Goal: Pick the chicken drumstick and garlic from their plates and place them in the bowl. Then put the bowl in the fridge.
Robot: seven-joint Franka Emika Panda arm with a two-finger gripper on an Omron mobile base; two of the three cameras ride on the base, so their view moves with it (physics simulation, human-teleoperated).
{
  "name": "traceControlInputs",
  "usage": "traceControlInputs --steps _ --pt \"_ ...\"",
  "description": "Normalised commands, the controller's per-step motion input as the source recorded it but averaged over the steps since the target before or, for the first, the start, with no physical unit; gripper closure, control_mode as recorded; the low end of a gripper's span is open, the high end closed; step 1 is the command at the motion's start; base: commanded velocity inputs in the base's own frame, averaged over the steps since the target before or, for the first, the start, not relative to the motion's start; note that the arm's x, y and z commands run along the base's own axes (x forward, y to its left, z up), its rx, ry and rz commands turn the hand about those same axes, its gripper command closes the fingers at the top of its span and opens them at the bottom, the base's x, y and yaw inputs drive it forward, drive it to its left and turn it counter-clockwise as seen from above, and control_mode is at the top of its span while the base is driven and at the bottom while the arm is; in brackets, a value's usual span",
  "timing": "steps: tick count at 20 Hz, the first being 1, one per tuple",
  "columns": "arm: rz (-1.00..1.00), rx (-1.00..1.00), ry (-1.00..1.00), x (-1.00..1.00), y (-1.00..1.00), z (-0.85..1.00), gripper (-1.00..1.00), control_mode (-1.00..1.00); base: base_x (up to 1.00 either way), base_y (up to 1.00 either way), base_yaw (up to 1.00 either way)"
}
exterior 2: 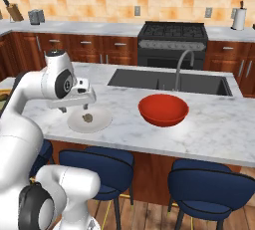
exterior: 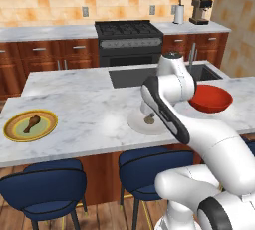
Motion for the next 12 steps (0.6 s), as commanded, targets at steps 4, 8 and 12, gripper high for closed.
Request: traceControlInputs --steps 4,8,12 --pt "0.21 -0.02 0.00 0.23 0.21 -0.32 -1.00 -1.00 0.00 0.00 0.00" --pt "0.13 -0.10 -0.01 0.33 0.08 -0.25 -1.00 -1.00 0.00 0.00 0.00" --pt "0.07 -0.10 0.00 0.40 0.00 -0.21 -1.00 -1.00 0.00 0.00 0.00"
